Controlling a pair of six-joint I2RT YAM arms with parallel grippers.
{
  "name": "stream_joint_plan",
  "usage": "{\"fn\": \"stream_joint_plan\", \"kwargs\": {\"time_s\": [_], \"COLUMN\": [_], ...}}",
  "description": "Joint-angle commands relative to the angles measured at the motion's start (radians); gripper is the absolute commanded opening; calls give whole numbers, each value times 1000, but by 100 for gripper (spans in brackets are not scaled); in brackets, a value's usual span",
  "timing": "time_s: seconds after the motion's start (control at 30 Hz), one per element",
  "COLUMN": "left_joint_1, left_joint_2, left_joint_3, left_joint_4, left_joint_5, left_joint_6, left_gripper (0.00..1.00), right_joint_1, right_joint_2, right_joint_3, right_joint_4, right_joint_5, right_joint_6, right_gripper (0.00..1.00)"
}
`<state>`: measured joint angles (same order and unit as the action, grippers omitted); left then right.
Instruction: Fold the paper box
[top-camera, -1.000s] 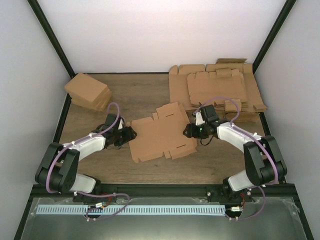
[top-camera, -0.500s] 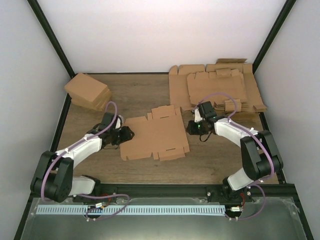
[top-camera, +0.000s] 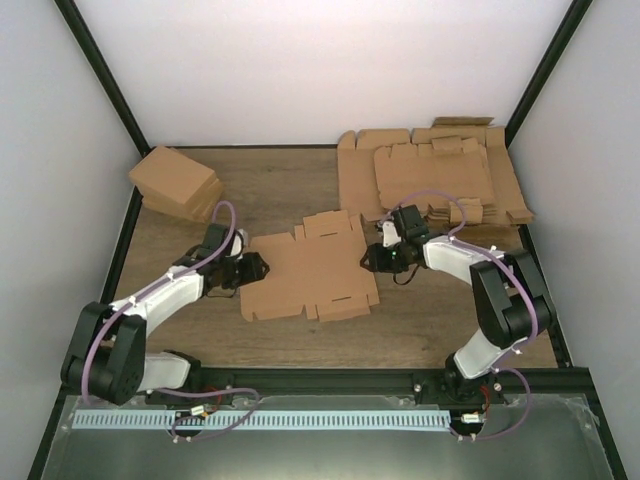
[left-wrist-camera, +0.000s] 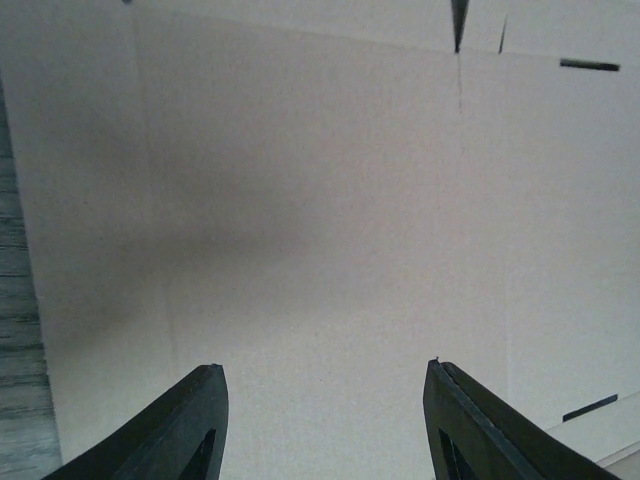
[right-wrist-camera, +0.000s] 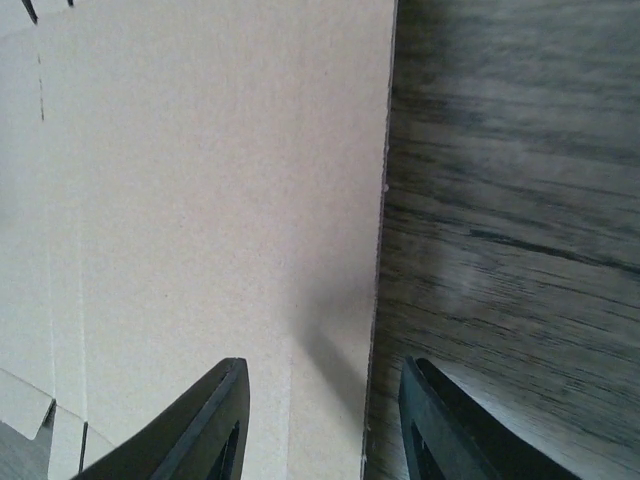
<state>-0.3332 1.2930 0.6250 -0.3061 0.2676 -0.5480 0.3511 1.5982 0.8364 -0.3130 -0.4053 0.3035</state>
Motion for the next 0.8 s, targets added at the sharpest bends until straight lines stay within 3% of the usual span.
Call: {"fn": "stream_joint_plan", "kwargs": {"time_s": [0.0,0.1,0.27,0.37,0.53,0.77], "left_joint_1": [4,2,2,3,2,2], "left_joint_2": [49,63,30,-15,-82,-200], "left_joint_3": [7,7,27,68,152,292], "left_joint_4": [29,29,9,-34,-113,-233], "left_joint_5": [47,53,61,33,-29,-161], "left_joint_6": [18,22,36,50,69,105], "left_gripper": [57,57,58,59,61,66], "right_joint_1": [8,8,17,24,71,232], "right_joint_2": [49,66,63,50,12,17], "right_joint_3": [-3,-2,16,41,119,335], "right_joint_4": [37,41,18,-11,-104,-275], "right_joint_5": [-73,-89,-95,-82,-2,175], "right_joint_6": [-4,-11,-36,-58,-105,-189], "right_gripper": [44,38,21,2,1,1]}}
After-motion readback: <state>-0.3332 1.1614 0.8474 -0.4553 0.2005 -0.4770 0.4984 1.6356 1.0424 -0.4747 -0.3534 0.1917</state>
